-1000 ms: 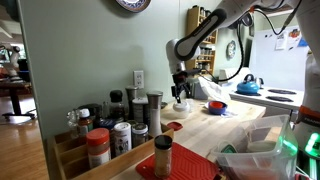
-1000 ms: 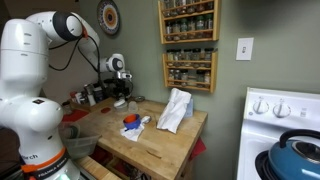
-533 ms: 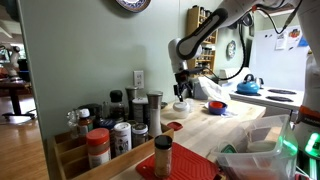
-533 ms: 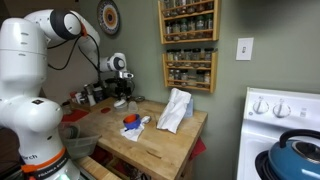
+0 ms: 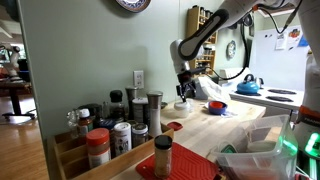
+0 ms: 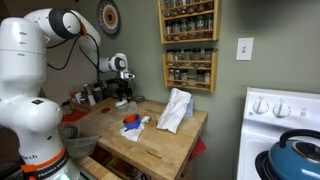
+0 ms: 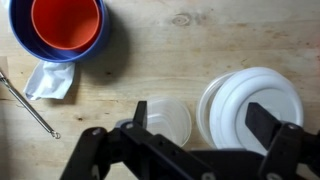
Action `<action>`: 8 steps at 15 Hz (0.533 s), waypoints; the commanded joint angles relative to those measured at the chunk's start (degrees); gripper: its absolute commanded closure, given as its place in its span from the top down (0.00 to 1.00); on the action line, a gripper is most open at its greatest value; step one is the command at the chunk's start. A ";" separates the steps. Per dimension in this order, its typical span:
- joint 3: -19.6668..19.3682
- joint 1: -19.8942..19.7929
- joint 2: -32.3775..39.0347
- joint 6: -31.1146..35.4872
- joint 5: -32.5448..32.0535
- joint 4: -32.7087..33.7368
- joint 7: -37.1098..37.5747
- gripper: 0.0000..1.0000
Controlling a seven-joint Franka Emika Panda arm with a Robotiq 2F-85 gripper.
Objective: Put the transparent bowl upright and put the lid on it
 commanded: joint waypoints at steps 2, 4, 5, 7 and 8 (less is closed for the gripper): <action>-0.43 -0.50 -1.98 -0.88 -1.57 -2.73 2.37 1.00; -0.58 -0.76 -2.65 -0.84 -1.61 -3.45 2.89 1.00; -0.64 -0.89 -3.01 -0.95 -1.65 -3.86 3.05 1.00; -0.62 -1.08 -3.42 -1.23 -1.62 -4.45 3.09 1.00; -0.56 -1.17 -3.57 -1.18 -1.54 -4.74 3.18 1.00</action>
